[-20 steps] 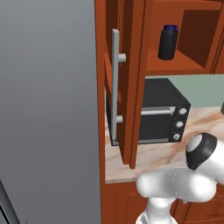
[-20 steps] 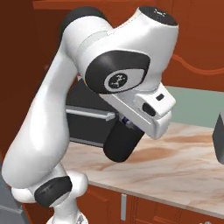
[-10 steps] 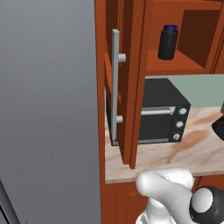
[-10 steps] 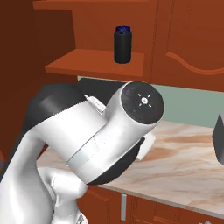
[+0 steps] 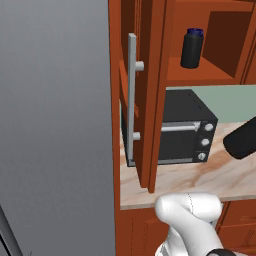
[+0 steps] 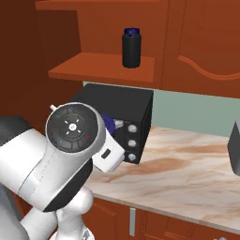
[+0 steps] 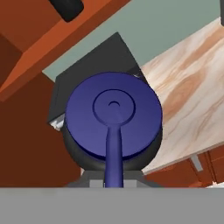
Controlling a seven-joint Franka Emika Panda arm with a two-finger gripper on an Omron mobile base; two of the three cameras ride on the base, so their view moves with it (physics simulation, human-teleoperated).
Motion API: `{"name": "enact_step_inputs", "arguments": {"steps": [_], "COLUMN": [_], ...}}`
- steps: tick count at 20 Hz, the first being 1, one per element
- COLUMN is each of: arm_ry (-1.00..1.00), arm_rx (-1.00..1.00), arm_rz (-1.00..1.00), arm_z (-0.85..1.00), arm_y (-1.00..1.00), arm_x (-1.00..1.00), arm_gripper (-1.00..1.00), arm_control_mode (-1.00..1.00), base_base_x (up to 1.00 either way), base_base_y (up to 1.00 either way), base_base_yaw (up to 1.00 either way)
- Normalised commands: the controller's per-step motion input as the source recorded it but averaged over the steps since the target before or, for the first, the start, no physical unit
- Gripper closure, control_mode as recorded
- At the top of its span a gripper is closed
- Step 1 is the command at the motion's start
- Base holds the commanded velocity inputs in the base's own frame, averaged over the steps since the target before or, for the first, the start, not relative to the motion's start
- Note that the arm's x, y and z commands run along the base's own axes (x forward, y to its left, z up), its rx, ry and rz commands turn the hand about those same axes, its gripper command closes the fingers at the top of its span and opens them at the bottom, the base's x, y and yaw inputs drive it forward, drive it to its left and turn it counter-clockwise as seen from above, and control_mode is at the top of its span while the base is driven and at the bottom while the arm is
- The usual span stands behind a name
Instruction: Pick the water bottle, water bottle, beer from the counter and place them in the open cabinet.
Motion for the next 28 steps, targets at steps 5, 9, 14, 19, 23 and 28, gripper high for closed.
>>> {"name": "enact_step_inputs", "arguments": {"steps": [5,9,14,19,23,28], "arm_ry": [0.0,0.0,0.0,0.0,0.0,-0.02], "arm_rx": [-0.08,-0.06,-0.04,-0.08,-0.12,-0.12], "arm_rz": [-0.09,-0.07,-0.02,0.0,0.01,0.03], "arm_z": [0.32,0.44,0.4,0.28,0.26,0.16], "arm_y": [0.18,0.03,0.04,0.14,0.17,0.17], "arm_x": [0.0,-0.13,-0.14,-0.01,0.0,0.0], "arm_gripper": [1.0,1.0,1.0,1.0,1.0,1.0], "arm_control_mode": [-1.0,-1.0,-1.0,-1.0,-1.0,-1.0], "base_base_x": [0.0,0.0,0.0,0.0,0.0,0.0], "base_base_y": [0.0,0.0,0.0,0.0,0.0,0.0], "base_base_yaw": [0.0,0.0,0.0,0.0,0.0,0.0]}}
